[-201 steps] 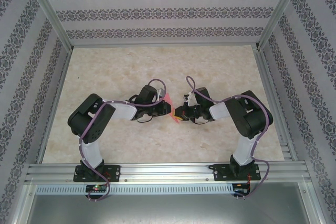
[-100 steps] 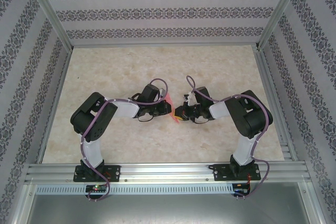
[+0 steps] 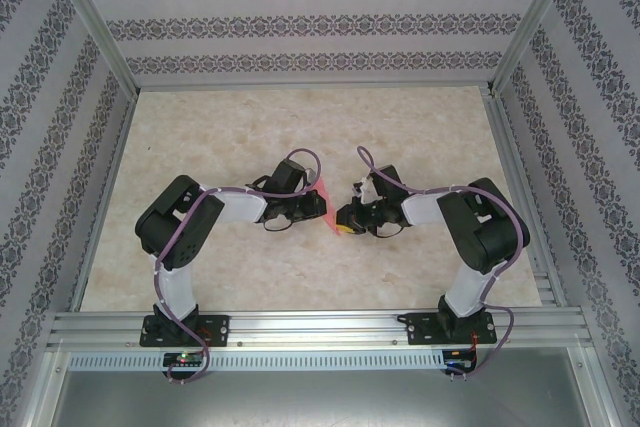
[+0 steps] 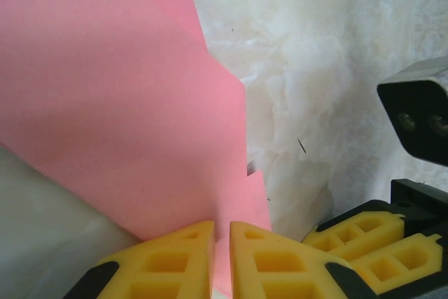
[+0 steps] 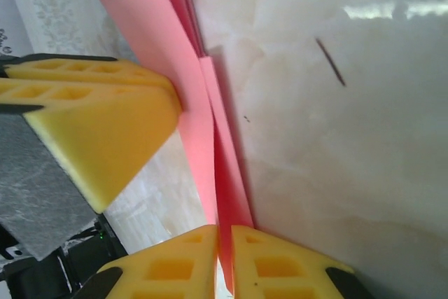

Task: Fold a paper plane with a square sheet of paper (pick it up from the middle)

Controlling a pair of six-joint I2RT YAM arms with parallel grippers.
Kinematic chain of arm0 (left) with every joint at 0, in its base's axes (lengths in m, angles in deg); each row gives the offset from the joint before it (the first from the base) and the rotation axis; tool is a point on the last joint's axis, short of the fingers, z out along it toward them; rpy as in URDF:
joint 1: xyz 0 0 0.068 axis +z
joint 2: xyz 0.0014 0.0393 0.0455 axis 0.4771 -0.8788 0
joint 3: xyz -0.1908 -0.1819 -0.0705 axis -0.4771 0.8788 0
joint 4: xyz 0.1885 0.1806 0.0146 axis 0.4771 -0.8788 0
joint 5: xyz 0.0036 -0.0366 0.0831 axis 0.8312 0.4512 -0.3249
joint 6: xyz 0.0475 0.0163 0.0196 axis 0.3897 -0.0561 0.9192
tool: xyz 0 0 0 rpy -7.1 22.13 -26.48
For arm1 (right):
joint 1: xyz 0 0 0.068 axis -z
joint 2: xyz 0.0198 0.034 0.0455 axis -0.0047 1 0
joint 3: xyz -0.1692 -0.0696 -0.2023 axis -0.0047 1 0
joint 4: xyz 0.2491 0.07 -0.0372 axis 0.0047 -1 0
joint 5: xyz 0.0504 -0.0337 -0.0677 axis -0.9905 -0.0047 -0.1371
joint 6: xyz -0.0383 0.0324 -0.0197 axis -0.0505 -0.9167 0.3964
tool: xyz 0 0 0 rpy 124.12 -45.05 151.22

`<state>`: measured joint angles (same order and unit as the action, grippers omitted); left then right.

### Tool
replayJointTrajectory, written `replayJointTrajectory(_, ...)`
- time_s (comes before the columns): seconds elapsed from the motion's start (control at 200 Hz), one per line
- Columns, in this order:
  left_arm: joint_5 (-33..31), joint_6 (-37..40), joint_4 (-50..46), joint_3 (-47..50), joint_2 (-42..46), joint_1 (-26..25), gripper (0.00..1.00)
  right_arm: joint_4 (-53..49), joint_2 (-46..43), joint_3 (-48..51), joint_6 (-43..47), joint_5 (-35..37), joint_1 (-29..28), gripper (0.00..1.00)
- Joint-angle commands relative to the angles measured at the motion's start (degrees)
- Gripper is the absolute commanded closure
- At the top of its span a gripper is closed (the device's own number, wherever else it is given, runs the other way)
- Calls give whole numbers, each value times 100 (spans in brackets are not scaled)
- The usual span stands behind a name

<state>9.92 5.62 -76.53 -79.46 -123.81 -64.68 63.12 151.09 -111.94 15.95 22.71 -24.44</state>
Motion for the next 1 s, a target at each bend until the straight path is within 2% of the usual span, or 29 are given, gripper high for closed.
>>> replayJointTrajectory(0.0,-389,-10,-345,28,-235,-26,84,-384,31,39,237,102,-25,88)
replayJointTrajectory(0.205,-373,-27,-354,8,-240,-28,84,-461,173,-48,256,255,-43,89)
replayJointTrajectory(0.5,-352,-36,-365,-3,-249,-26,84,-811,-1014,-176,547,844,-226,82)
replayJointTrajectory(0.749,-293,-84,-283,10,-241,-23,85,-802,-568,-453,555,820,-550,91)
replayJointTrajectory(0.994,-279,-117,-270,-2,-259,-25,85,-930,-246,-499,621,871,-590,91)
